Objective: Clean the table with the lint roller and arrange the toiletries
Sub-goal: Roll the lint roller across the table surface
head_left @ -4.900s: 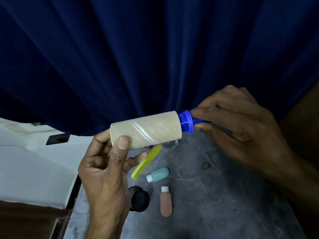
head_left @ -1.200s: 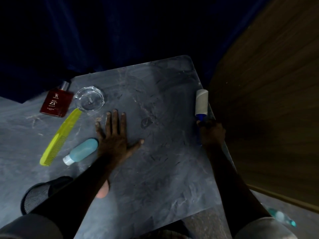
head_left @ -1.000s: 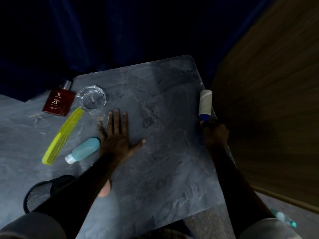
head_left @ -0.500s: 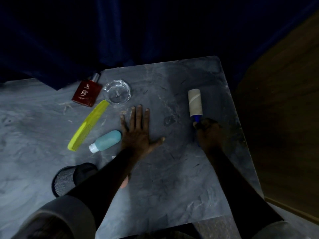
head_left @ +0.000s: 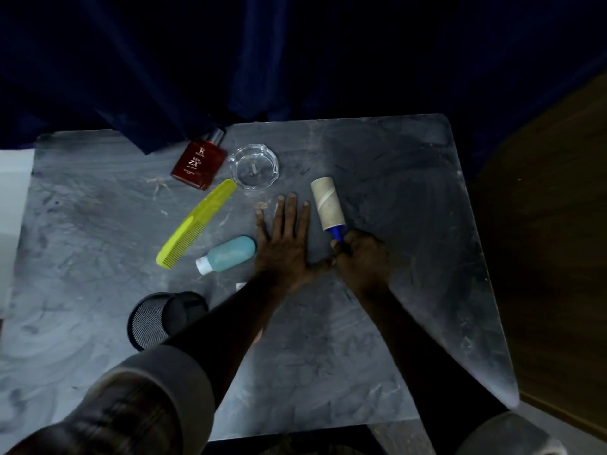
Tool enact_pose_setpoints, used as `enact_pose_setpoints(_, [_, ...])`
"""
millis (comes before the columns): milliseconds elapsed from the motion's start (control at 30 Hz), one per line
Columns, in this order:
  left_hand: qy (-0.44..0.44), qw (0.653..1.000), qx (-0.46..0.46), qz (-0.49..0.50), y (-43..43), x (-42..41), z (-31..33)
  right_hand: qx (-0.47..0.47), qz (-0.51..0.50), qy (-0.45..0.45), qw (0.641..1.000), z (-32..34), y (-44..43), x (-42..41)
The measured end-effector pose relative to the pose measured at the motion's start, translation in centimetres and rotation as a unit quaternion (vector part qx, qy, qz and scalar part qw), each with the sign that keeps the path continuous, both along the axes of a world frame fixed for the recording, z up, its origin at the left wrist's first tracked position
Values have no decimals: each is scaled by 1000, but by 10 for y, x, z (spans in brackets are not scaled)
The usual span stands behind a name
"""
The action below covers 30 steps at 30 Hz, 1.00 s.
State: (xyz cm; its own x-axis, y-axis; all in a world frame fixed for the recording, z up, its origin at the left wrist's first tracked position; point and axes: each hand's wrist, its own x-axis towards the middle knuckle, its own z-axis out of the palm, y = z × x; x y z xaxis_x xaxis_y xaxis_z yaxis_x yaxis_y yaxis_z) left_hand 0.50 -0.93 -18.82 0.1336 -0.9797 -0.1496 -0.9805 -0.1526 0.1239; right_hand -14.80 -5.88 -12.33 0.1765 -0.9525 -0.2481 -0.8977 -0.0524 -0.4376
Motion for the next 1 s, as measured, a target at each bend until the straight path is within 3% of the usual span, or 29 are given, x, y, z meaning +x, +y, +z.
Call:
enact_pose_setpoints(233, [-1, 1000, -8, 2, 0, -1, 0, -8, -14, 12, 1000, 0, -5, -5])
enact_pose_setpoints(900, [-9, 999, -32, 7, 2, -2, -9, 7, -190, -39, 981, 5, -45, -112])
enact_pose_setpoints(1000, [-14, 999, -31, 7, 1, -1, -10, 6, -177, 10, 984, 6, -42, -131])
